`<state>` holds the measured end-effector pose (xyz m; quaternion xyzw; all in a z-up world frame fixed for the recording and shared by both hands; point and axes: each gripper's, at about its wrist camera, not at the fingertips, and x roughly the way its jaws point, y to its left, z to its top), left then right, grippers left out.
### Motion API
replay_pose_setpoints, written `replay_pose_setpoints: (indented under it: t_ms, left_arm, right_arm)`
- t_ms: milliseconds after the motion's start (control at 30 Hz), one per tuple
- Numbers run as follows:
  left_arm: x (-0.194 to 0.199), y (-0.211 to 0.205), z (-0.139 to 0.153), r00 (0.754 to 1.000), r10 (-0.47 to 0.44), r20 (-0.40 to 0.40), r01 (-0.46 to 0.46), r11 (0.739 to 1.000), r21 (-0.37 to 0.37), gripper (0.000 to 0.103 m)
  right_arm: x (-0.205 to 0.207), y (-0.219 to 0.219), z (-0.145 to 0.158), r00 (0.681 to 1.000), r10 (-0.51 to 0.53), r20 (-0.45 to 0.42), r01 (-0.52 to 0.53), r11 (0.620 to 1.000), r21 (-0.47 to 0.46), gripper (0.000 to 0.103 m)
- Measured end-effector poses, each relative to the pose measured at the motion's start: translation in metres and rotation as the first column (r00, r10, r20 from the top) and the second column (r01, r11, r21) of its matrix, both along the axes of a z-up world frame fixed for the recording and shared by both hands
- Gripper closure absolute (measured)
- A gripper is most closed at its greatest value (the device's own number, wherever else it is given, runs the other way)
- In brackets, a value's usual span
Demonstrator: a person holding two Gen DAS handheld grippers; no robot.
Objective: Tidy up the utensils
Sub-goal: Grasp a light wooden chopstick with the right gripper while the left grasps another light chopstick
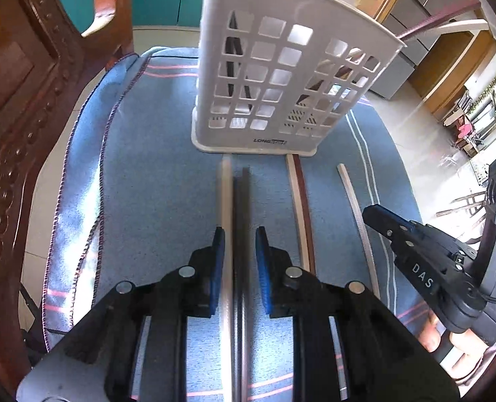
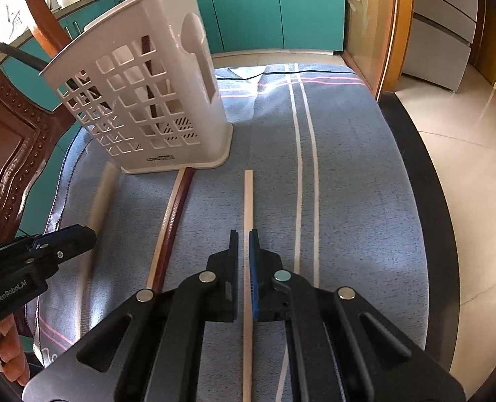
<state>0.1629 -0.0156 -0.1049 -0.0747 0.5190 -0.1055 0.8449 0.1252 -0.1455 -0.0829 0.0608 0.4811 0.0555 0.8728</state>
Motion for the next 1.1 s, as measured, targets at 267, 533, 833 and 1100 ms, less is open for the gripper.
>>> replay_pose_setpoints:
  t_ms: [267,533,833,1100]
  left_arm:
    - [0.006,0.000,-0.011,0.999,0.041,-0.025,-0.039,0.994,0.098,0.083]
    - [0.006,-0.008,-0.021,0.999,0.044,-0.027,-0.039,0.985,0.170,0.075]
    - [0.006,-0.022,-0.020,0.999,0.040,-0.020,-0.034,0.975,0.221,0.066]
    - [0.001,-0.022,-0.019,0.999,0.031,-0.017,-0.026,0.973,0.230,0.066]
  right_arm:
    - [0.000,0.001,-0.002,1.000,-0.007,-0.013,0.007,1.000,-0.005,0.096]
    - [0.000,0.001,-0.008,0.999,-0.006,-0.032,0.005,0.999,-0.035,0.075]
    - [0.001,0.015,-0.016,1.000,0.015,-0.027,-0.019,0.988,-0.153,0.069]
    - [0.000,0.019,-0.016,1.000,0.015,-0.012,-0.016,0.983,-0.183,0.066]
